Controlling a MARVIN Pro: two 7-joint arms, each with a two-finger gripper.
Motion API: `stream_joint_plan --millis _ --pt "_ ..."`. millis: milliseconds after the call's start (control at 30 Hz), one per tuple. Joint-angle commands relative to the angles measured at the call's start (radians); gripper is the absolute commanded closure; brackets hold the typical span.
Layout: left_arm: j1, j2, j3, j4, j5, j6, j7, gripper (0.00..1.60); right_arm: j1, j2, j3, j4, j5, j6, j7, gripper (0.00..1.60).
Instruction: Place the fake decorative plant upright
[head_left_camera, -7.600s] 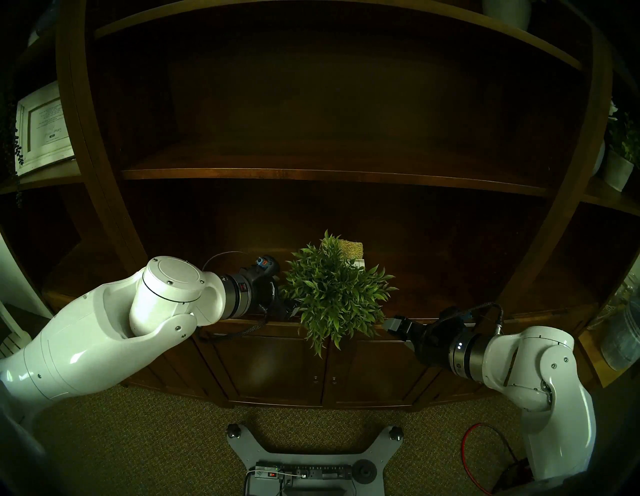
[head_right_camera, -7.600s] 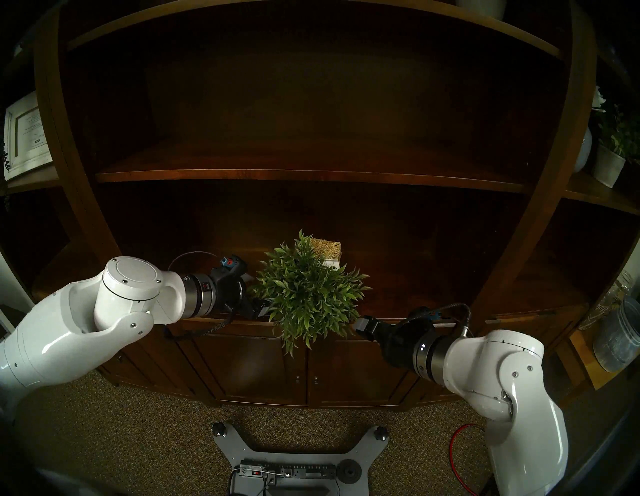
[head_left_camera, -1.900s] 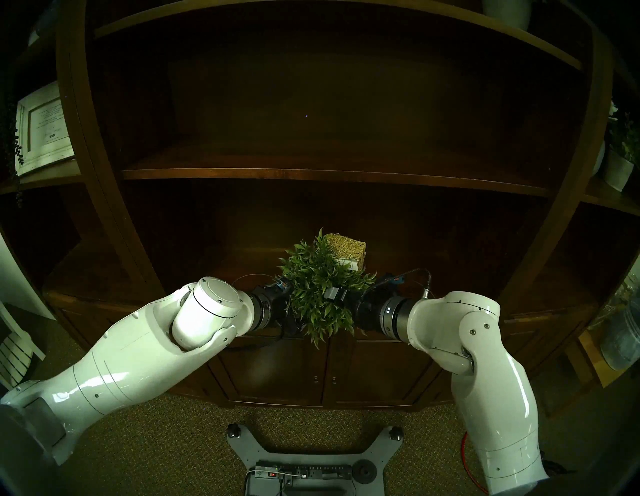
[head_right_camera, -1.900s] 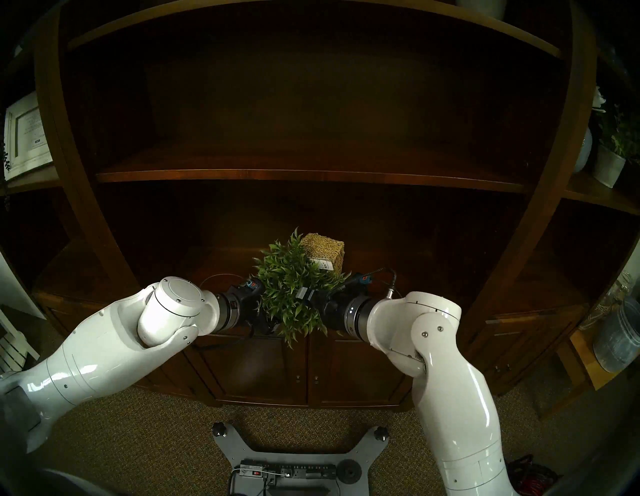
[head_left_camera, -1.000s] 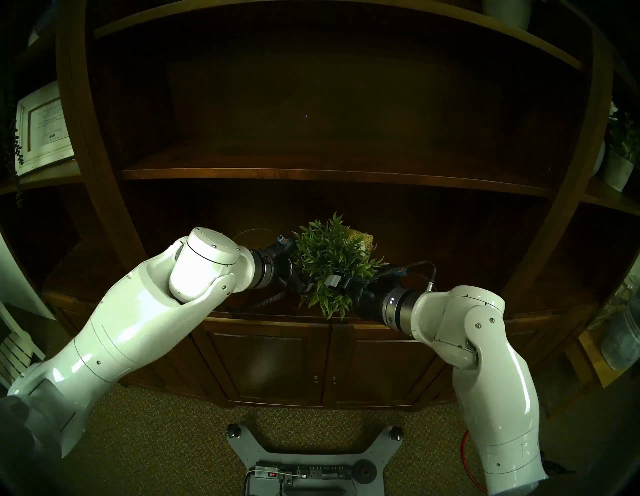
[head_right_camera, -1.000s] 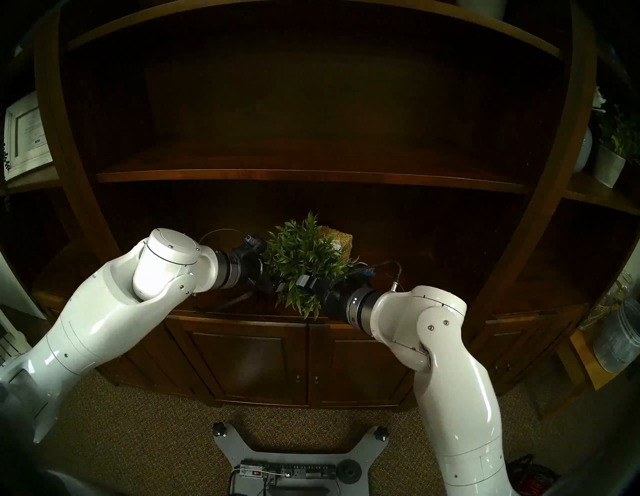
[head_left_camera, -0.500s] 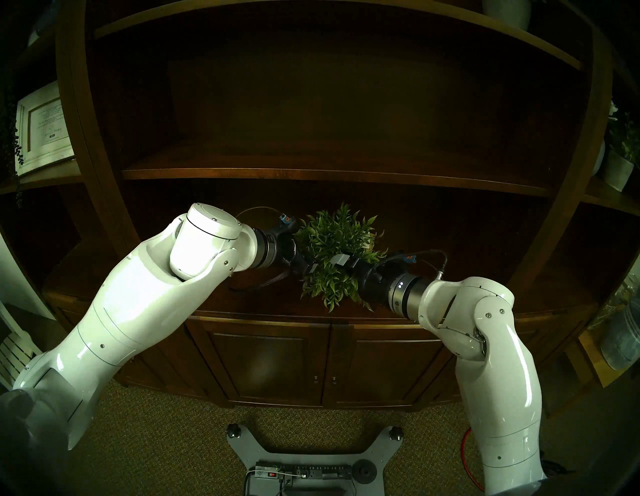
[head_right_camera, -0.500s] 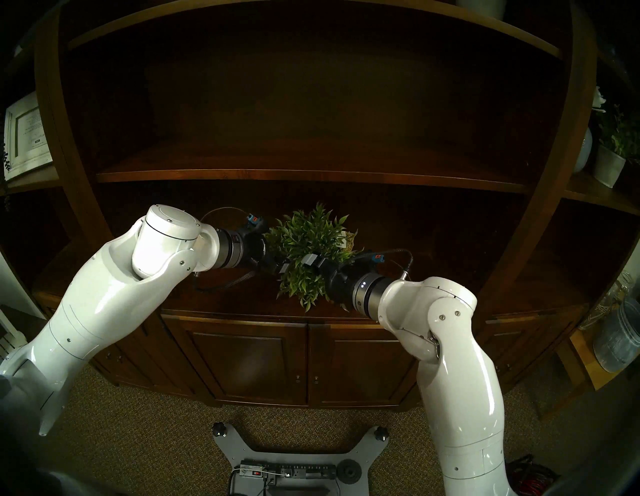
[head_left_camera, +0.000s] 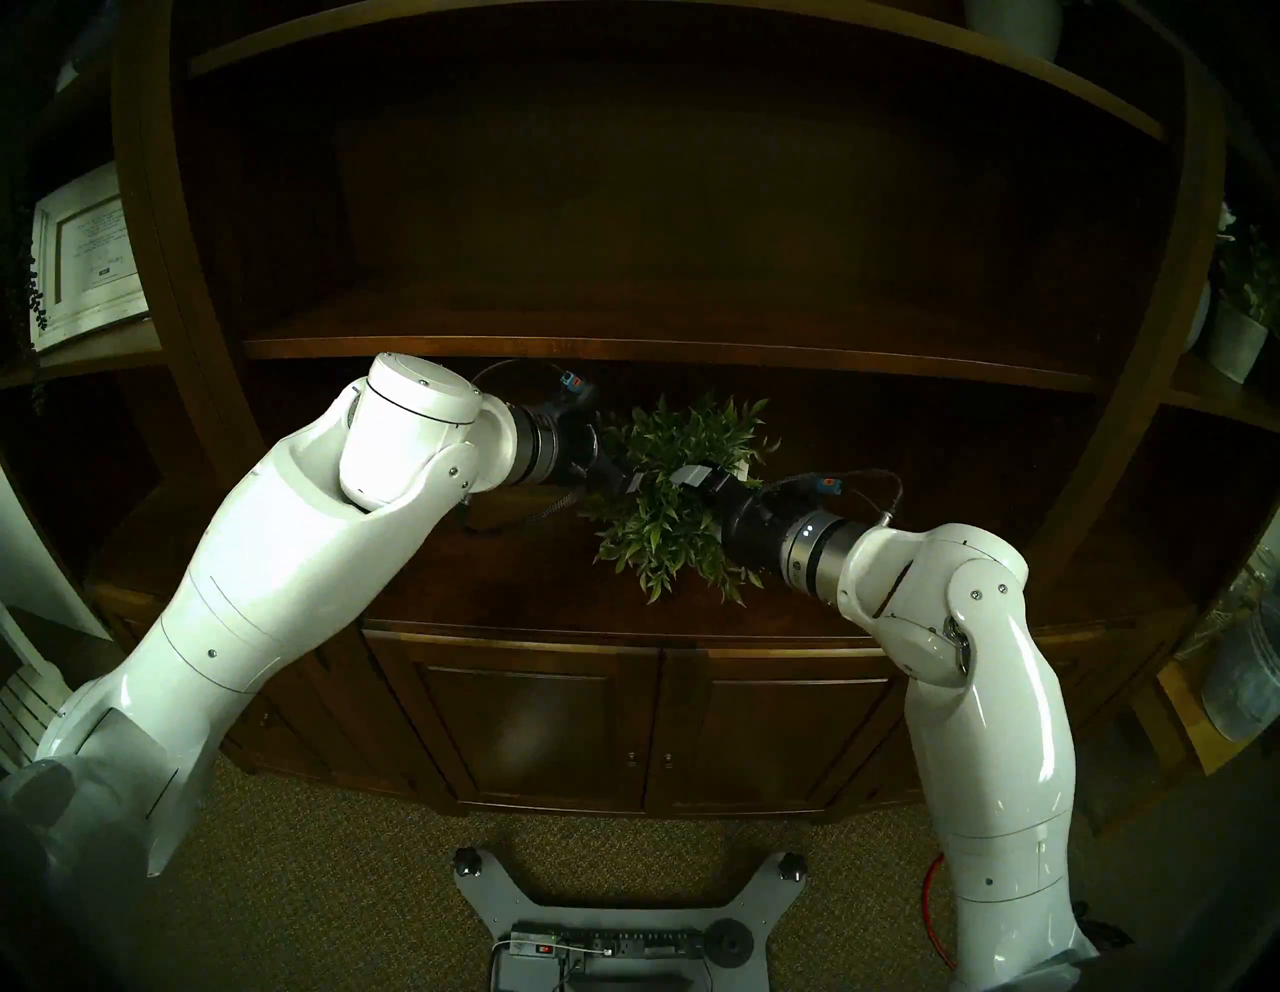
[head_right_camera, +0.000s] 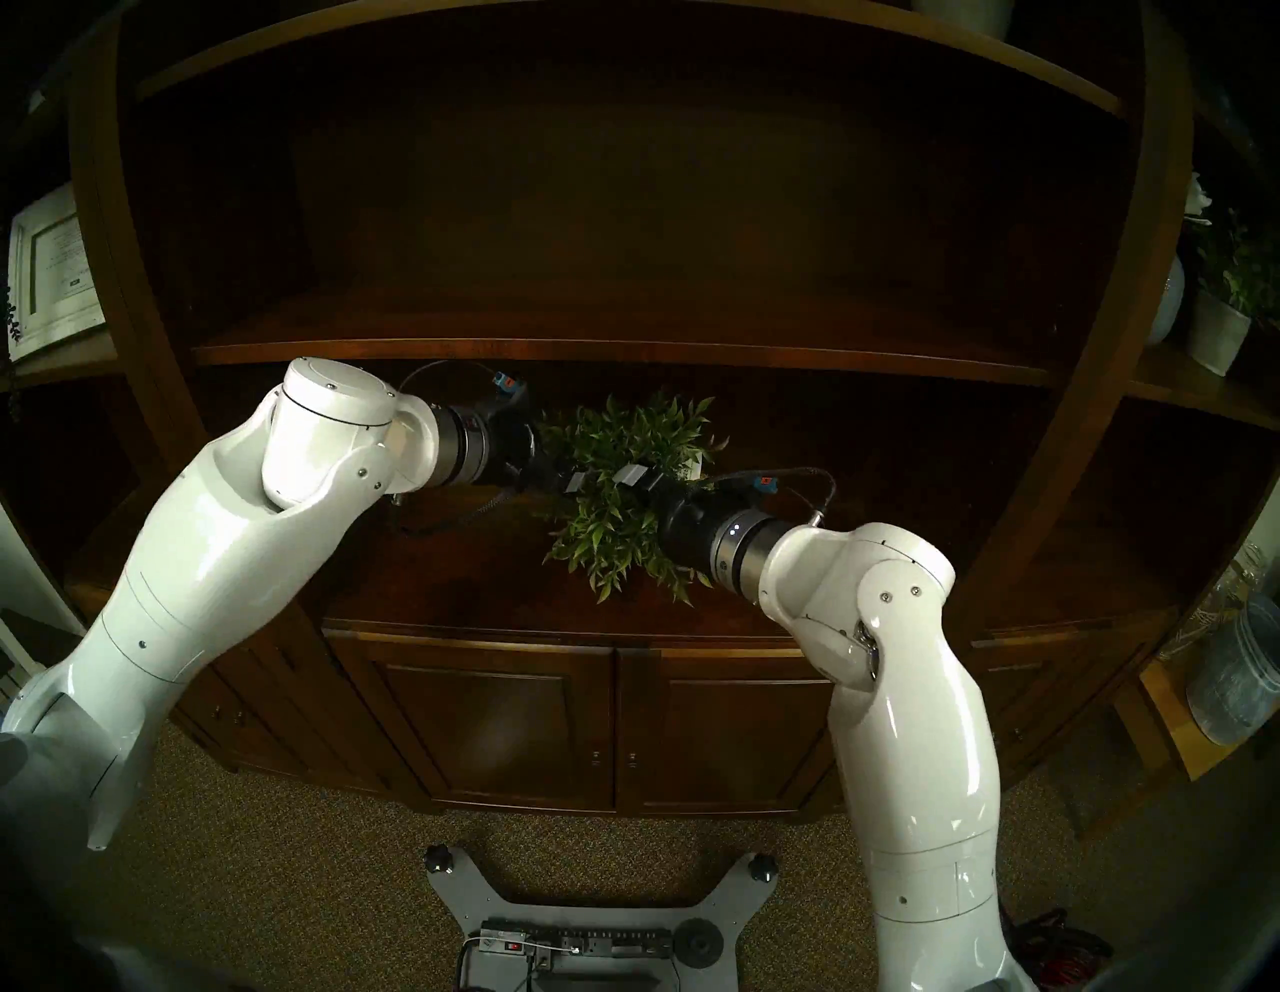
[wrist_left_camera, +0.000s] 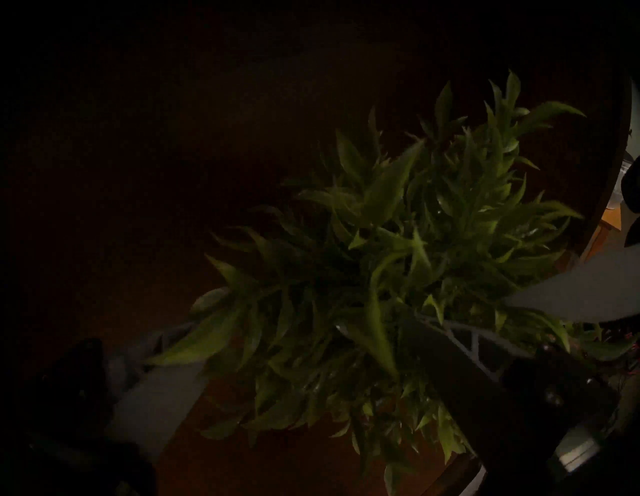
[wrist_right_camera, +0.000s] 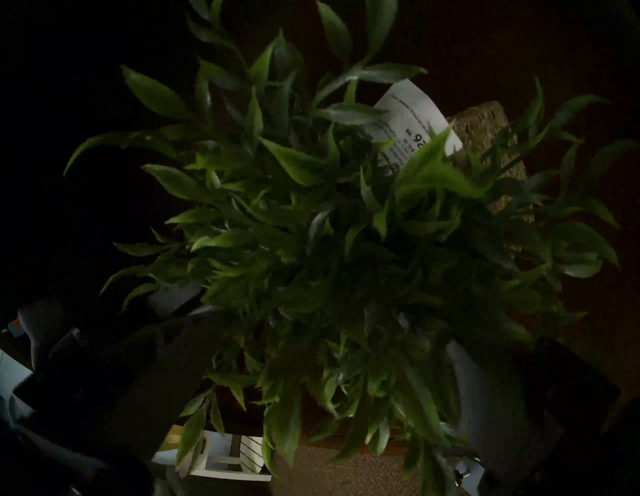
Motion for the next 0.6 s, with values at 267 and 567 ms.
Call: stream_joint_plan --millis 267,567 --pt "-0.150 -0.055 -0.007 0.035 0.009 -0.003 0.001 0.00 0.060 0.002 0.020 0.012 -0.007 -0.013 0.046 0.00" --pt "-0.183 -0.077 0.000 0.052 0.015 -0.003 0.002 0.00 0.062 0.005 0.028 0.008 -0.012 -0.017 0.057 0.00"
